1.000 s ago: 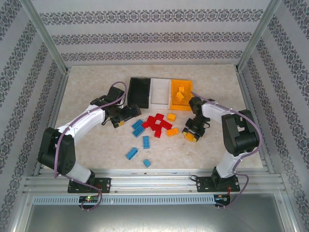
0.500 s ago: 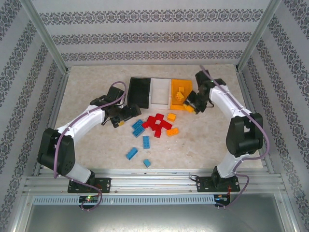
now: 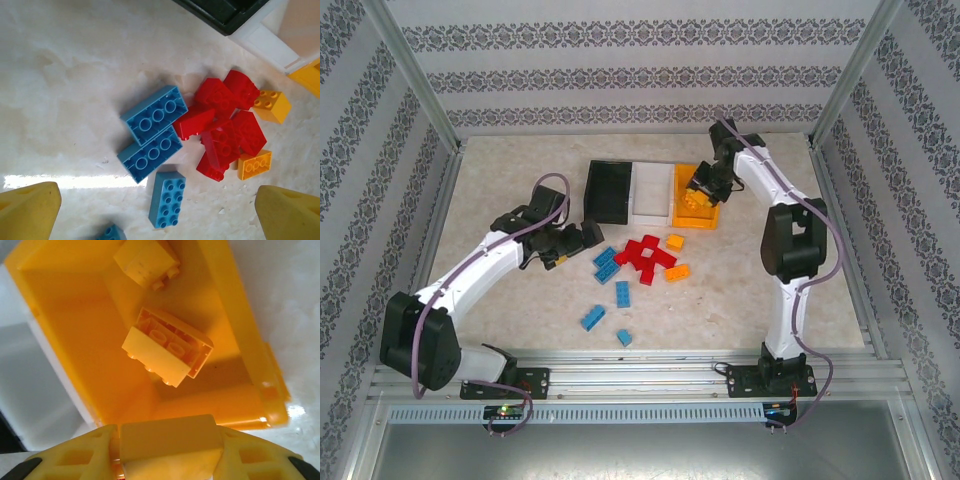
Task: Sort the legos into containers by color
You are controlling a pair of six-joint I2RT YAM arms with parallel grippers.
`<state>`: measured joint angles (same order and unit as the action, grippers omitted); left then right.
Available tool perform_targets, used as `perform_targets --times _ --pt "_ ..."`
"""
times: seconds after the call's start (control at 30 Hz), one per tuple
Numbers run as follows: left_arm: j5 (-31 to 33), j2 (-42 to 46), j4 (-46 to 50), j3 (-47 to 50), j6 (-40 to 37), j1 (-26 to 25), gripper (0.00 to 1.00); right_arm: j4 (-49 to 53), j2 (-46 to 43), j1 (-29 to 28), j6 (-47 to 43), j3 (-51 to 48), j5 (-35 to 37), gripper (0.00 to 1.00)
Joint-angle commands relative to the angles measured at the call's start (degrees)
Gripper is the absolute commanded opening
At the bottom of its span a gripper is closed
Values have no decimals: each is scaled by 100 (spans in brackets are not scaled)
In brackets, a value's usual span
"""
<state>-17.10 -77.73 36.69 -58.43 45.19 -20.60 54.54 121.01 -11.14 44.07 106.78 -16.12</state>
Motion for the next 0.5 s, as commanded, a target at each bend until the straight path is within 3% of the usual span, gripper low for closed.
perform_targets --times 0.0,0.47 --pt "166 168 273 128 -102 28 100 251 62 -140 -102 179 22 43" --pt "66 221 148 304 -102 39 100 250 -209 -141 -110 -91 89 60"
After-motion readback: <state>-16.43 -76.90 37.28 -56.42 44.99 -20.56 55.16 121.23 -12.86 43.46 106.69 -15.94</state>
